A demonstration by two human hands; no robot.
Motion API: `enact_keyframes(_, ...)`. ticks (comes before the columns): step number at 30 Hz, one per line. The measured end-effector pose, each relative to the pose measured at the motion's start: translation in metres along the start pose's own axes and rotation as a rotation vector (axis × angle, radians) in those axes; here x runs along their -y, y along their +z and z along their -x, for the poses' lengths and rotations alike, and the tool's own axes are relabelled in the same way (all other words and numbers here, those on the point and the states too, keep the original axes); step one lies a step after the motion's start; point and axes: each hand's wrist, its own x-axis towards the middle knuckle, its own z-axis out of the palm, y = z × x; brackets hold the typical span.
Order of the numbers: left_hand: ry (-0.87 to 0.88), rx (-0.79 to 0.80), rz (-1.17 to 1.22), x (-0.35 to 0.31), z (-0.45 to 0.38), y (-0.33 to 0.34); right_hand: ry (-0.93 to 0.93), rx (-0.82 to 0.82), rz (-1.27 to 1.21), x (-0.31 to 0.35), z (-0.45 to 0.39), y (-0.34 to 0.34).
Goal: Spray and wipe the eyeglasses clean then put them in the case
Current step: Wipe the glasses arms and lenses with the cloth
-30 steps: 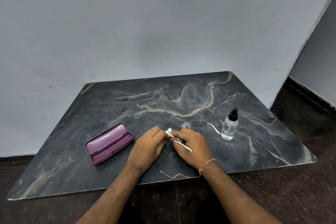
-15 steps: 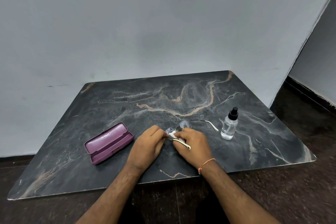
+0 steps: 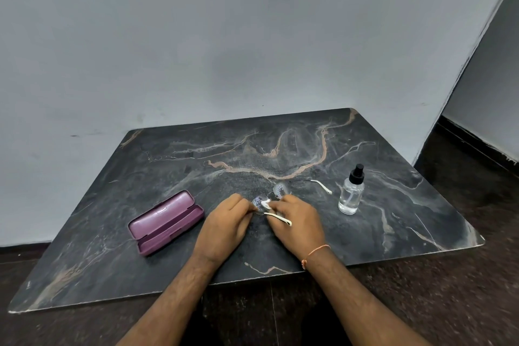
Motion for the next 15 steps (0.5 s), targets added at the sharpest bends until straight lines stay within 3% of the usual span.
enact_keyframes(5, -0.003, -0.004, -0.003, -0.0013, -0.0001, -0.0002, -0.044, 0.074, -0.015, 0.0039, 0.0027, -0.0030)
enact_keyframes(11, 0.006, -0.009, -0.011, 0.0003, 0.0002, 0.0000, -0.021, -0.001, 0.026, 0.0003, 0.0003, -0.0009)
enact_keyframes(15, 0.008, -0.019, -0.016, 0.0016, -0.0004, 0.0015, -0.069, 0.060, 0.041, 0.0018, 0.0011, -0.0031)
